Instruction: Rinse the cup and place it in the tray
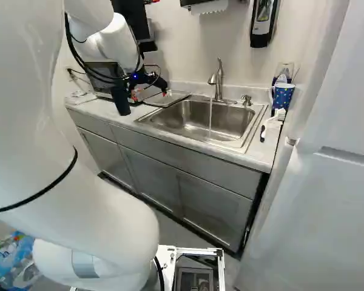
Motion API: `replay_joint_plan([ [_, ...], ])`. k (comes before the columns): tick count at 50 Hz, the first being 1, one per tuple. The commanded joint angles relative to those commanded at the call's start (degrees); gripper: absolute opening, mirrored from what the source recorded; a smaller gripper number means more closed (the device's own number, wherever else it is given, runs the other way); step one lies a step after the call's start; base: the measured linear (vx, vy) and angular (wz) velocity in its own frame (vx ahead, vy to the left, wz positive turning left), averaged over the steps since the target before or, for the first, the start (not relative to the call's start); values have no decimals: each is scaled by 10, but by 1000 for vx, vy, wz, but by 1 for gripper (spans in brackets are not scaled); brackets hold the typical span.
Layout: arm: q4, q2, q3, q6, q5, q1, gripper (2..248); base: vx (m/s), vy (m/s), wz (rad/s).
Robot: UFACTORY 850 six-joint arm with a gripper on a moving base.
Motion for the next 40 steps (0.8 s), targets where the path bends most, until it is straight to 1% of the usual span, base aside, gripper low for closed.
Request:
replay_joint_plan([
  [18,1,-10,-9,0,1,34,247,0,0,0],
  [31,14,-19,-18,0,21,59,247,0,0,0],
  [40,17,-28,-26,0,33,75,247,0,0,0],
])
